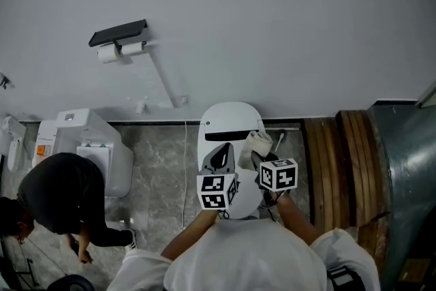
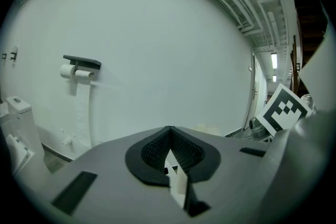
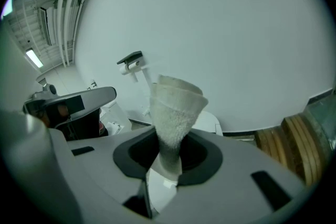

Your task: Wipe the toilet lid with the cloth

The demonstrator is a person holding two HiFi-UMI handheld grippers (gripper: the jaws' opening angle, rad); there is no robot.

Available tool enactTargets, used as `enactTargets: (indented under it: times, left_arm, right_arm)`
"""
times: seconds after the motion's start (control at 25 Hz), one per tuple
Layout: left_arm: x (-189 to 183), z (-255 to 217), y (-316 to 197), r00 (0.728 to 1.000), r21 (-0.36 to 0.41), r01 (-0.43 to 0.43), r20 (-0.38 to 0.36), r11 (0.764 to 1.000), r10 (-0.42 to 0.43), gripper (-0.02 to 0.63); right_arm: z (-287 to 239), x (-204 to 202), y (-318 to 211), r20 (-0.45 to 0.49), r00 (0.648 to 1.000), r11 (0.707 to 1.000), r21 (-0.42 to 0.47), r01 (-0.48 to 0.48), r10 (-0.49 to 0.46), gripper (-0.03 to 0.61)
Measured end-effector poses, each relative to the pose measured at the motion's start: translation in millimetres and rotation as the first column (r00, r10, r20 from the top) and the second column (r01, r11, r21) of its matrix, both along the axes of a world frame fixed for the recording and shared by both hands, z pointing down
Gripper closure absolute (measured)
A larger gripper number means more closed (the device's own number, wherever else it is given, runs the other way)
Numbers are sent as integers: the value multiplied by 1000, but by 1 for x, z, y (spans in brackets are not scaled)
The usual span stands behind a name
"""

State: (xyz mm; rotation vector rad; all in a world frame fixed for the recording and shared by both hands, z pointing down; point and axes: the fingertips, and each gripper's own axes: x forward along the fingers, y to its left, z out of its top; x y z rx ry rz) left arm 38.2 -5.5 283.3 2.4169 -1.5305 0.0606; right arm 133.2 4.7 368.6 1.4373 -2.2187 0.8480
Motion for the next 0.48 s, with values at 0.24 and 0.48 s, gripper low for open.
enactTargets:
  times: [0.24, 0.48]
  left_arm:
    - [-1, 1, -5, 1000, 0, -6, -4, 1000, 6, 601]
    - [-1, 3, -14, 1000, -5, 5, -14, 1000, -6, 601]
  right_arm:
    - [-1, 0, -5, 6, 1000, 1000, -6, -8, 8, 486]
    - [-3, 4, -14, 6, 1000, 1000, -6, -13, 13, 486]
